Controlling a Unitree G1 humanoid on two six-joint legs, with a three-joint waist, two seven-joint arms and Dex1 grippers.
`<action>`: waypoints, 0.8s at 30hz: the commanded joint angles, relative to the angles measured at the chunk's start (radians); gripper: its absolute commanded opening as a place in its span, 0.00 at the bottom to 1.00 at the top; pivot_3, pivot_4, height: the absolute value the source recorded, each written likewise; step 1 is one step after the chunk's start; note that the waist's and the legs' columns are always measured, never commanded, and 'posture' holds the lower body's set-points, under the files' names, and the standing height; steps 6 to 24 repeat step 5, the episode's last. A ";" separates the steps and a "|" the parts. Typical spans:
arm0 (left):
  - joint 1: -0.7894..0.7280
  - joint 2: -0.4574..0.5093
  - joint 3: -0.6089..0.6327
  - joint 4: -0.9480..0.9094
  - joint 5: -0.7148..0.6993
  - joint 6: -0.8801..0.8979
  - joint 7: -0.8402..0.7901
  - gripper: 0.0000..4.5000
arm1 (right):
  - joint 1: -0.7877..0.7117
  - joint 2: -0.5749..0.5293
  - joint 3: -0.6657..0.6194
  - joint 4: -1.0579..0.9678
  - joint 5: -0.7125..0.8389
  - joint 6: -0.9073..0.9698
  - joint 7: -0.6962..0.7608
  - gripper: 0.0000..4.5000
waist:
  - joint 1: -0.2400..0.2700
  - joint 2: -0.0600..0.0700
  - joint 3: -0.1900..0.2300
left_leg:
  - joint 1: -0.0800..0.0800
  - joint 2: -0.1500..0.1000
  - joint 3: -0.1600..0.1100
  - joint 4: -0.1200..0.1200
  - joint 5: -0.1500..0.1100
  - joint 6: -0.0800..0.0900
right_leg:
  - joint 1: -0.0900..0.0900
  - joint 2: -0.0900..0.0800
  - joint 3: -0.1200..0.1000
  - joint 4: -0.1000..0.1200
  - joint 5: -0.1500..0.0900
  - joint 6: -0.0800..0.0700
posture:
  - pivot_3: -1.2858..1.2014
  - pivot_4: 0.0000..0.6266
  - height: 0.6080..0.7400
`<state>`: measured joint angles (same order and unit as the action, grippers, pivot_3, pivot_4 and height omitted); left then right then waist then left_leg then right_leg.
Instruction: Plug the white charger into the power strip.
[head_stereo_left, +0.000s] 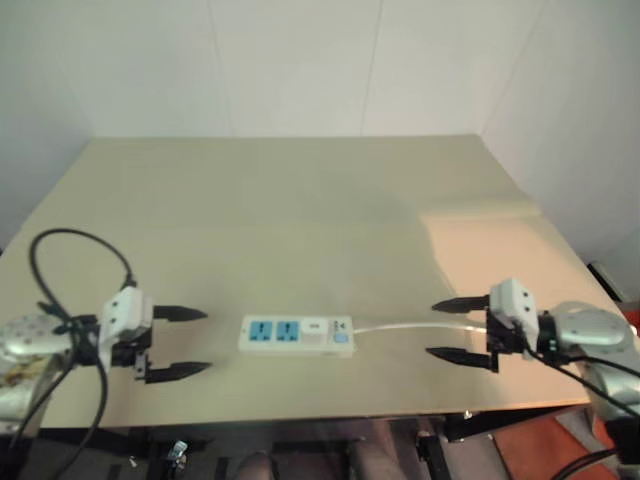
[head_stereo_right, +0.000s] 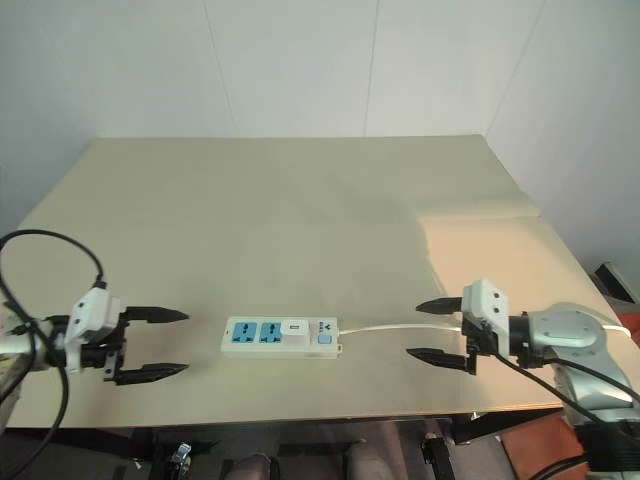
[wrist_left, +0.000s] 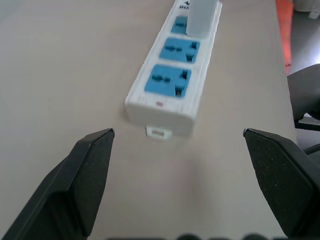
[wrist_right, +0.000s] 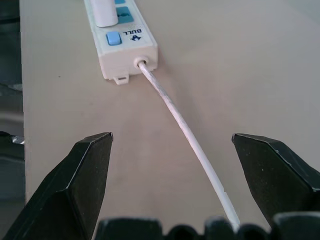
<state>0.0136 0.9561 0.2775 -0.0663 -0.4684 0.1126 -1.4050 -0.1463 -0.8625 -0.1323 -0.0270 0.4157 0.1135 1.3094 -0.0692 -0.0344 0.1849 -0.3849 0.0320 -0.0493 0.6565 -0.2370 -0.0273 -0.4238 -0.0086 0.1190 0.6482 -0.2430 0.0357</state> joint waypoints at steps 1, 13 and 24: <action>0.038 0.027 0.077 -0.048 -0.029 0.000 -0.004 1.00 | 0.021 -0.033 -0.037 -0.048 0.034 0.016 0.022 0.99 | 0.000 0.000 0.000 | 0.001 0.000 0.000 0.000 0.000 0.000 | 0.000 0.000 0.000 0.000 0.000 0.000 | 0.52 0.24 1.00; 0.034 0.011 0.070 -0.071 -0.039 0.018 0.022 1.00 | 0.005 -0.022 -0.019 -0.052 0.029 0.022 0.009 0.99 | 0.001 0.000 0.000 | 0.000 0.000 0.000 0.003 0.000 0.000 | 0.001 0.000 0.000 0.000 0.001 0.001 | 0.52 0.24 1.00; 0.034 0.011 0.070 -0.071 -0.039 0.018 0.022 1.00 | 0.005 -0.022 -0.019 -0.052 0.029 0.022 0.009 0.99 | 0.001 0.000 0.000 | 0.000 0.000 0.000 0.003 0.000 0.000 | 0.001 0.000 0.000 0.000 0.001 0.001 | 0.52 0.24 1.00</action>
